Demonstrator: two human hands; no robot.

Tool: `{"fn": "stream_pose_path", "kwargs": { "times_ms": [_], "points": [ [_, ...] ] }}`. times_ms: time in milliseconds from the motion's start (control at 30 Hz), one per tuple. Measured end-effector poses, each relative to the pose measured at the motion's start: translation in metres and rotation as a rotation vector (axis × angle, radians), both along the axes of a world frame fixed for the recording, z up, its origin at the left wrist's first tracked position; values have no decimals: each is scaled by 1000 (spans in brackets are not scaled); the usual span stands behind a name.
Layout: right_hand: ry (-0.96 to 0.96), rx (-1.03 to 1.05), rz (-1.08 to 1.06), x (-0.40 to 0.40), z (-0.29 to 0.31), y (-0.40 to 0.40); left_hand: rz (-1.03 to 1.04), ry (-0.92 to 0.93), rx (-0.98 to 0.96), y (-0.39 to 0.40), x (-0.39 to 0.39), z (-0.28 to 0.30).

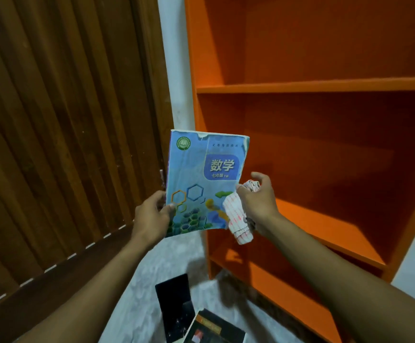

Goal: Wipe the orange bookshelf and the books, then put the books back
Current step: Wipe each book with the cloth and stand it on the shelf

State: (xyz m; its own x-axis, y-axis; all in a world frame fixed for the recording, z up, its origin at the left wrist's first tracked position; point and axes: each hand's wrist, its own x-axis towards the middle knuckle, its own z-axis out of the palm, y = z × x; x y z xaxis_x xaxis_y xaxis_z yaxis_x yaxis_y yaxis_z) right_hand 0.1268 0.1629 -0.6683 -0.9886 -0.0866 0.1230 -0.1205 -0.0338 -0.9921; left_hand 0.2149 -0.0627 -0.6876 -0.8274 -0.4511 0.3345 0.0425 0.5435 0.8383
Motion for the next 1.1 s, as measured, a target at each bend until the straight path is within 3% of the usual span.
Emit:
{"fn": "stream_pose_path", "kwargs": {
  "times_ms": [233, 633, 1100],
  "points": [
    [67, -67, -62, -22, 25, 16, 72, 105, 32, 31, -75, 33],
    [142, 19, -134, -60, 28, 48, 181, 18, 199, 92, -200, 17],
    [104, -7, -83, -68, 21, 73, 271, 54, 227, 118, -259, 17]
  ]
}}
